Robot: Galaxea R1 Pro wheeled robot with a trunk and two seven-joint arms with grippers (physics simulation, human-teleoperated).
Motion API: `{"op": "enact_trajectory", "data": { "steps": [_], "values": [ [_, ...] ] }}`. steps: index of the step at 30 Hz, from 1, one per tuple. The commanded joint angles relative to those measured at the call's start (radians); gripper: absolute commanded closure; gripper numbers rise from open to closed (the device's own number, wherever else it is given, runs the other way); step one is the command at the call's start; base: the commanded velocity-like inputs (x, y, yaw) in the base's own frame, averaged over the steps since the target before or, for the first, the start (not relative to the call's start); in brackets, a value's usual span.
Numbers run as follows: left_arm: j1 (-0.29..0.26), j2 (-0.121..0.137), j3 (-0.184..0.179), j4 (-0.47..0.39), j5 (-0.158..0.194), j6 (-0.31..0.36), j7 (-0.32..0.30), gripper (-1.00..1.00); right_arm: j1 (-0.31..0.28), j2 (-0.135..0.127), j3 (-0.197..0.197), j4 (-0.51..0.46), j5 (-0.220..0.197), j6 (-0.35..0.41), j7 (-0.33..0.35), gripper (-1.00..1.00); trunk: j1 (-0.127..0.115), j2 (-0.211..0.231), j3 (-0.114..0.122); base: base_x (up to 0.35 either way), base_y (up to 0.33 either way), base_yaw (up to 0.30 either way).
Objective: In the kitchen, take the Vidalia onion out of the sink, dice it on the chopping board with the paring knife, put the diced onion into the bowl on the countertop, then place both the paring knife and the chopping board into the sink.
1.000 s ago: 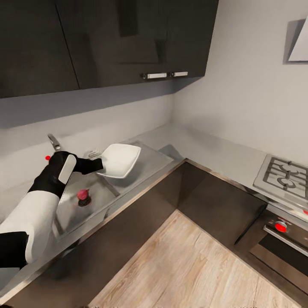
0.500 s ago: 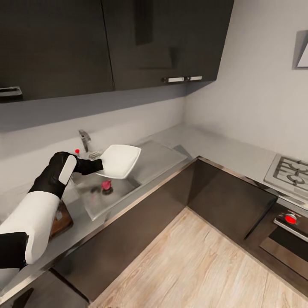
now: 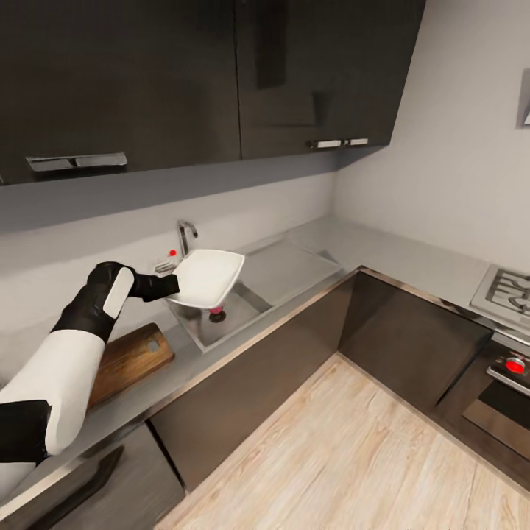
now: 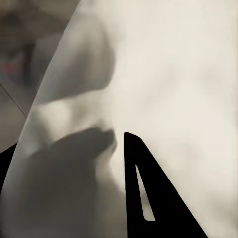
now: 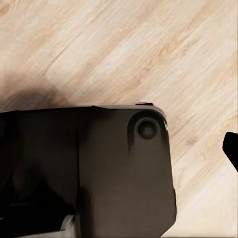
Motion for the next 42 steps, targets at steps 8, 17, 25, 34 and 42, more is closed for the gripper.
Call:
{"op": "enact_trajectory", "data": {
  "steps": [8, 17, 25, 34, 42],
  "values": [
    [0.001, 0.000, 0.002, 0.002, -0.013, 0.002, -0.005, 1.00, 0.000, 0.000, 0.003, -0.002, -0.003, 0.001, -0.005, -1.00, 0.000, -0.002, 0.011, -0.197, 0.204, 0.130],
    [0.001, 0.003, 0.002, 0.005, -0.045, 0.001, -0.002, 1.00, 0.000, 0.000, 0.003, -0.002, -0.003, 0.002, -0.005, -1.00, 0.000, -0.002, 0.024, -0.112, 0.120, 0.163],
    [0.005, 0.005, 0.002, 0.018, -0.047, 0.001, -0.002, 1.00, 0.000, 0.000, 0.003, -0.002, -0.004, 0.002, -0.005, -1.00, 0.000, -0.002, 0.036, -0.123, 0.105, 0.166],
    [0.048, 0.010, 0.004, 0.031, -0.048, 0.001, 0.077, 1.00, 0.000, 0.000, 0.002, -0.002, -0.003, 0.002, -0.005, -1.00, 0.000, -0.002, 0.050, -0.125, 0.105, 0.166],
    [0.084, 0.012, 0.006, 0.031, -0.046, 0.005, 0.237, 1.00, 0.000, 0.000, 0.003, -0.003, -0.003, 0.003, -0.005, -1.00, 0.000, -0.002, 0.062, -0.120, 0.102, 0.166]
  ]
}}
